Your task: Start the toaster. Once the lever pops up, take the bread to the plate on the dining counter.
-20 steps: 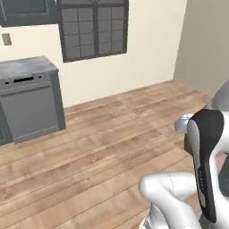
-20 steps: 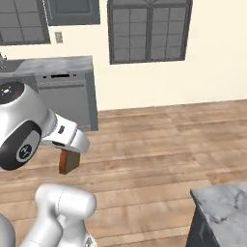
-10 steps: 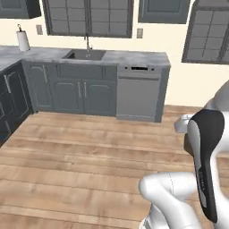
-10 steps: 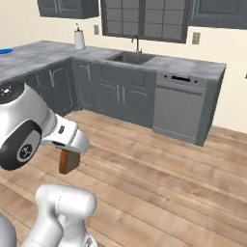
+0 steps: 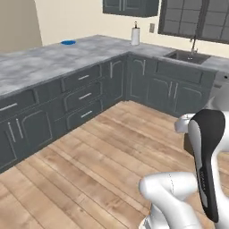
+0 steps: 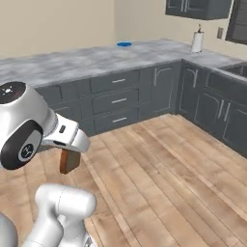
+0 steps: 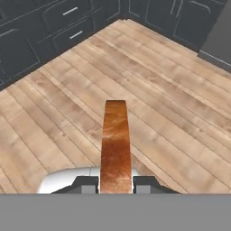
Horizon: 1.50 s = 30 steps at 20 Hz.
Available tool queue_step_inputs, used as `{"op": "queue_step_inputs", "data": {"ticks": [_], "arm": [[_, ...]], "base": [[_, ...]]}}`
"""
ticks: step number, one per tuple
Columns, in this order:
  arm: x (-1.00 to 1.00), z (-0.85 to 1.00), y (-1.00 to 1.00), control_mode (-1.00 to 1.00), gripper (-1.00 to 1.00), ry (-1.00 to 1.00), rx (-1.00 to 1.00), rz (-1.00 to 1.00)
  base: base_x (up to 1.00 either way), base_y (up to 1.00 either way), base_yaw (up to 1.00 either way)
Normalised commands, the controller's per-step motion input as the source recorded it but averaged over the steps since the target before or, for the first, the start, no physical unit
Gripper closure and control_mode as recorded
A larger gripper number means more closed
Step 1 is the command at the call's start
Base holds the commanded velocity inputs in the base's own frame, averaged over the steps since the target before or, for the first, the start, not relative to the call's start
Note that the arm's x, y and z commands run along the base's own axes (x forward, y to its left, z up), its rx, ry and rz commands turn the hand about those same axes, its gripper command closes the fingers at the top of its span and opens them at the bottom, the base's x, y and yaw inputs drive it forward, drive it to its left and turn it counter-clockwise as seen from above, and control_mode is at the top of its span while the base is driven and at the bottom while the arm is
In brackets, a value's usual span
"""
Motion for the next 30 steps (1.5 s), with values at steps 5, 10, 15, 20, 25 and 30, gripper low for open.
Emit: {"op": "queue_step_inputs", "data": {"ticks": [5, 10, 15, 20, 25, 30], "arm": [[0.0, 0.0, 0.0, 1.0, 1.0, 0.0, 0.0, 0.0], [0.0, 0.0, 0.0, 1.0, 1.0, 0.0, 0.0, 0.0], [0.0, 0.0, 0.0, 1.0, 1.0, 0.0, 0.0, 0.0], [0.0, 0.0, 0.0, 1.0, 1.0, 0.0, 0.0, 0.0], [0.0, 0.0, 0.0, 1.0, 1.0, 0.0, 0.0, 0.0], [0.0, 0.0, 0.0, 1.0, 1.0, 0.0, 0.0, 0.0]], "base": [[0.33, 0.69, 0.67], [0.8, 1.0, 0.15], [0.96, 1.0, 0.01], [0.97, 1.0, 0.0], [0.18, 1.0, -0.06], [0.0, 1.0, -0.16]]}}
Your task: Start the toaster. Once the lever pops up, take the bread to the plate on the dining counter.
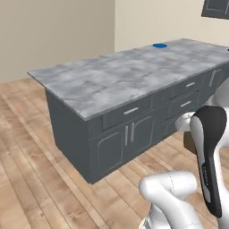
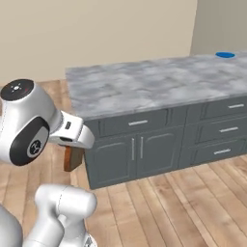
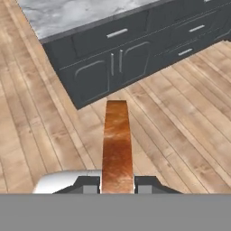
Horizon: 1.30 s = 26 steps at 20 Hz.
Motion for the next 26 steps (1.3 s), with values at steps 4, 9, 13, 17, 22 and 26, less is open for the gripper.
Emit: {"op": "queue_step_inputs", "data": {"ticks": [4, 9, 13, 17, 22, 26], "arm": [[0.0, 0.0, 0.0, 1.0, 1.0, 0.0, 0.0, 0.0], [0.0, 0.0, 0.0, 1.0, 1.0, 0.0, 0.0, 0.0], [0.0, 0.0, 0.0, 1.0, 1.0, 0.0, 0.0, 0.0], [0.0, 0.0, 0.0, 1.0, 1.0, 0.0, 0.0, 0.0], [0.0, 0.0, 0.0, 1.0, 1.0, 0.0, 0.0, 0.0], [0.0, 0.0, 0.0, 1.0, 1.0, 0.0, 0.0, 0.0]], "base": [[0.19, 1.0, -0.17], [0.54, 1.0, -0.14], [0.59, 1.0, -0.21], [0.52, 1.0, -0.26], [0.46, 1.0, -0.29], [0.49, 1.0, -0.31]]}}
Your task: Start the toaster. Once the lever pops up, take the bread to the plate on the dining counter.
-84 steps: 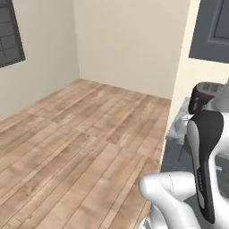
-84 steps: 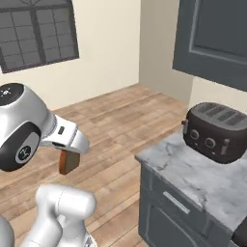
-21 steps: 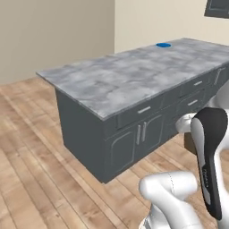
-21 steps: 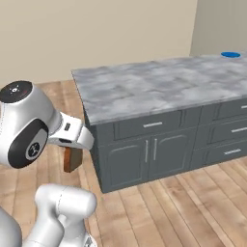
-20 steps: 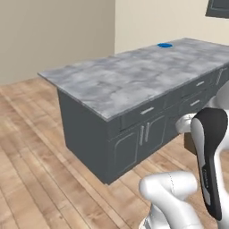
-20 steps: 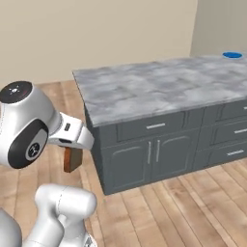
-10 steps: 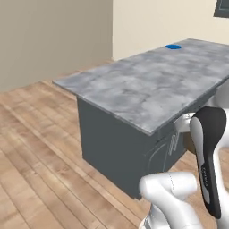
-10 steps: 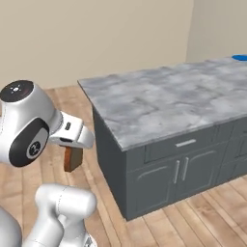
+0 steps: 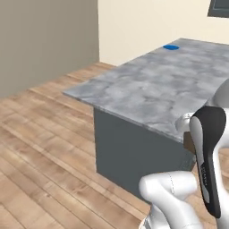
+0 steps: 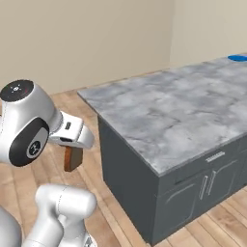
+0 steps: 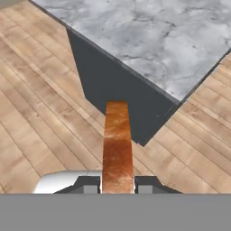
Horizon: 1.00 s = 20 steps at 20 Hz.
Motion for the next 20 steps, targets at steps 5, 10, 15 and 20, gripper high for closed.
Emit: {"op": "queue_step_inputs", "data": {"ticks": [5, 10, 15, 20], "arm": [[0.0, 0.0, 0.0, 1.0, 1.0, 0.0, 0.0, 0.0], [0.0, 0.0, 0.0, 1.0, 1.0, 0.0, 0.0, 0.0], [0.0, 0.0, 0.0, 1.0, 1.0, 0.0, 0.0, 0.0], [0.0, 0.0, 0.0, 1.0, 1.0, 0.0, 0.0, 0.0]], "base": [[0.41, 1.0, -0.32], [0.37, 1.0, -0.34], [0.33, 1.0, -0.34], [0.32, 1.0, -0.34]]}}
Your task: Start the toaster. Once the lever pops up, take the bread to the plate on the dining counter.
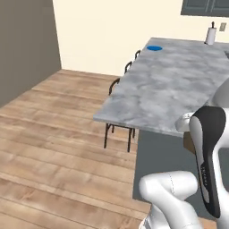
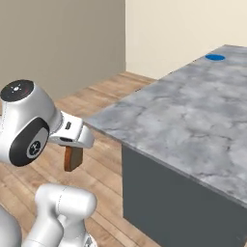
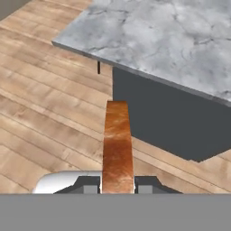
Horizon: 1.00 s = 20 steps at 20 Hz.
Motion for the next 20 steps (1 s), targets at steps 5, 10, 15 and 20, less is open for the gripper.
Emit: {"op": "queue_step_inputs", "data": {"ticks": [5, 10, 15, 20], "arm": [[0.0, 0.0, 0.0, 1.0, 1.0, 0.0, 0.0, 0.0], [0.0, 0.0, 0.0, 1.0, 1.0, 0.0, 0.0, 0.0], [0.0, 0.0, 0.0, 1.0, 1.0, 0.0, 0.0, 0.0], [0.0, 0.0, 0.0, 1.0, 1.0, 0.0, 0.0, 0.0]], "base": [[0.36, 1.0, -0.38], [0.31, 1.0, -0.51], [0.11, 1.0, -0.5], [0.02, 1.0, -0.5]]}}
